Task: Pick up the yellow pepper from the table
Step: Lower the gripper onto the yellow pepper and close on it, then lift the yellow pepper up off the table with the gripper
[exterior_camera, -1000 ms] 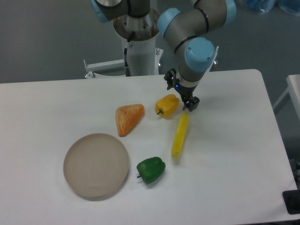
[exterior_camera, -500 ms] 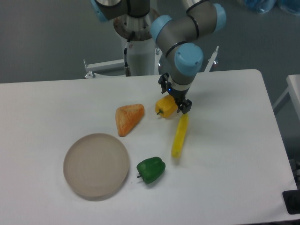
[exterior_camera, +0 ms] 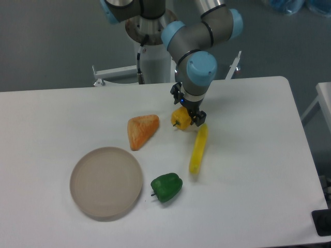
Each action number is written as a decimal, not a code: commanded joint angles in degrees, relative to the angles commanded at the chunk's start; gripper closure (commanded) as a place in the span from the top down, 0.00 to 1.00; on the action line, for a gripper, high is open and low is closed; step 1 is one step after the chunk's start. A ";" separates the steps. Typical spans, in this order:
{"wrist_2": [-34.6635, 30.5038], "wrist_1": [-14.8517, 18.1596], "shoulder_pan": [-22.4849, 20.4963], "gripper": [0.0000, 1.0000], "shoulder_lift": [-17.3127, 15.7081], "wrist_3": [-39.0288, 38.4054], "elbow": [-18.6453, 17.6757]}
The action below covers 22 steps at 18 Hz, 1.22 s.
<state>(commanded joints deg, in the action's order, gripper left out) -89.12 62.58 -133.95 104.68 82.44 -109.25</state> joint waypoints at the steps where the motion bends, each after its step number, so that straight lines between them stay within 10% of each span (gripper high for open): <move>1: -0.09 0.00 0.00 0.74 0.09 -0.17 0.00; 3: -0.17 0.17 0.00 0.34 0.09 -0.44 0.87; 4: -0.26 0.18 0.00 0.32 0.09 -0.44 1.58; 10: -0.44 10.61 -0.88 0.29 0.26 -0.53 11.58; 16: -0.26 23.71 -1.23 0.25 6.58 -0.35 30.81; 22: -0.53 23.47 -1.93 0.25 9.14 4.81 37.17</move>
<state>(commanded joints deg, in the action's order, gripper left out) -89.65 86.05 -135.87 113.82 87.25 -72.08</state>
